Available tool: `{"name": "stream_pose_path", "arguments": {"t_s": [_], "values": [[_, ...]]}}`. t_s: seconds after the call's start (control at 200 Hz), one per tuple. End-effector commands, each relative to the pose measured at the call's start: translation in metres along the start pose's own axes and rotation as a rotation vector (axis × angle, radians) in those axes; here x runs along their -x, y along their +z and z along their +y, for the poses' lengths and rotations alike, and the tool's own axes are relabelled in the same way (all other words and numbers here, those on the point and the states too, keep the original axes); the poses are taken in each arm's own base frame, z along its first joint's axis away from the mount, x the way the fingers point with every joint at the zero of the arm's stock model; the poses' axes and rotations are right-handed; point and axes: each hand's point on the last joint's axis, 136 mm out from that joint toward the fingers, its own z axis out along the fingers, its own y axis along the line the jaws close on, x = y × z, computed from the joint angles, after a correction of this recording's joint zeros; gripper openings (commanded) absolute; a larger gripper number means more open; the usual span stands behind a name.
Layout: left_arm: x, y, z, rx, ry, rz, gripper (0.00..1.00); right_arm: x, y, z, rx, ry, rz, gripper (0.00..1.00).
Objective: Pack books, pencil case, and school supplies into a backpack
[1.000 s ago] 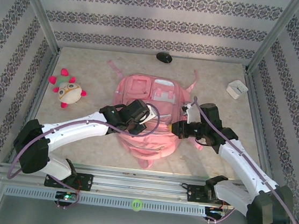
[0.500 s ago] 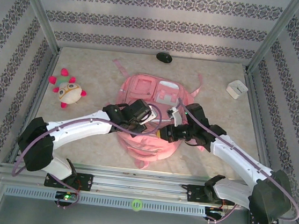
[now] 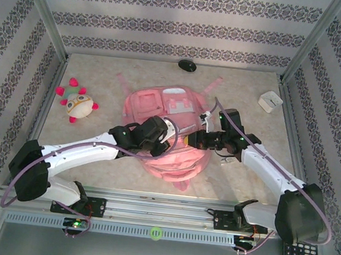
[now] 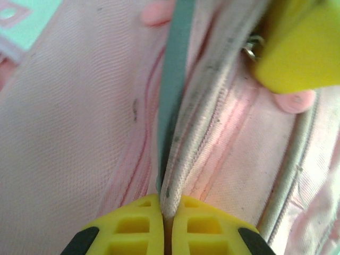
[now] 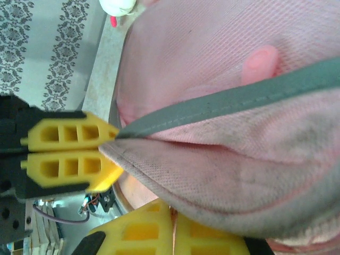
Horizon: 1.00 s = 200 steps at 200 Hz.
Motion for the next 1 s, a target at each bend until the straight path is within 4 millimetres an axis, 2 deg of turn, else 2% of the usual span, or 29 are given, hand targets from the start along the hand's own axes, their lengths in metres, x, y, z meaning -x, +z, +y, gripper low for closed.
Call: {"name": "stream_pose_path", "arguments": {"t_s": [0.0, 0.075, 0.175, 0.25, 0.37, 0.445, 0.53, 0.67, 0.819, 0.919, 0.994], "values": [[0.044, -0.012, -0.046, -0.176, -0.036, -0.164, 0.21, 0.022, 0.0, 0.013, 0.055, -0.129, -0.032, 0.0], [0.052, -0.017, -0.037, -0.131, 0.017, -0.183, 0.44, 0.02, 0.001, 0.006, 0.044, -0.136, -0.021, 0.0], [0.054, -0.034, -0.014, -0.075, 0.117, -0.215, 0.6, 0.02, -0.003, -0.008, 0.015, -0.137, -0.019, 0.0], [0.038, -0.048, -0.012, -0.131, 0.272, -0.198, 0.69, 0.023, -0.005, -0.012, 0.009, -0.146, -0.019, 0.0], [-0.002, -0.062, -0.003, -0.106, 0.628, -0.146, 0.78, 0.024, -0.005, -0.008, 0.036, -0.166, -0.008, 0.0], [-0.017, -0.07, 0.004, -0.101, 0.772, -0.14, 0.79, 0.023, -0.004, -0.007, 0.04, -0.176, -0.002, 0.0], [-0.031, -0.068, 0.012, -0.092, 0.871, -0.121, 0.79, 0.019, -0.002, -0.006, 0.041, -0.186, 0.008, 0.0], [-0.052, -0.046, 0.018, -0.102, 0.988, -0.039, 0.8, 0.016, -0.002, -0.004, 0.04, -0.199, 0.018, 0.0], [-0.049, -0.021, 0.024, -0.064, 0.983, -0.033, 0.79, 0.014, -0.002, -0.003, 0.035, -0.208, 0.026, 0.0], [-0.043, -0.012, 0.026, -0.041, 0.97, -0.066, 0.78, 0.013, -0.002, -0.001, 0.037, -0.215, 0.029, 0.0], [-0.041, -0.005, 0.029, -0.02, 0.967, -0.072, 0.73, 0.013, -0.003, -0.001, 0.034, -0.221, 0.03, 0.0]]}}
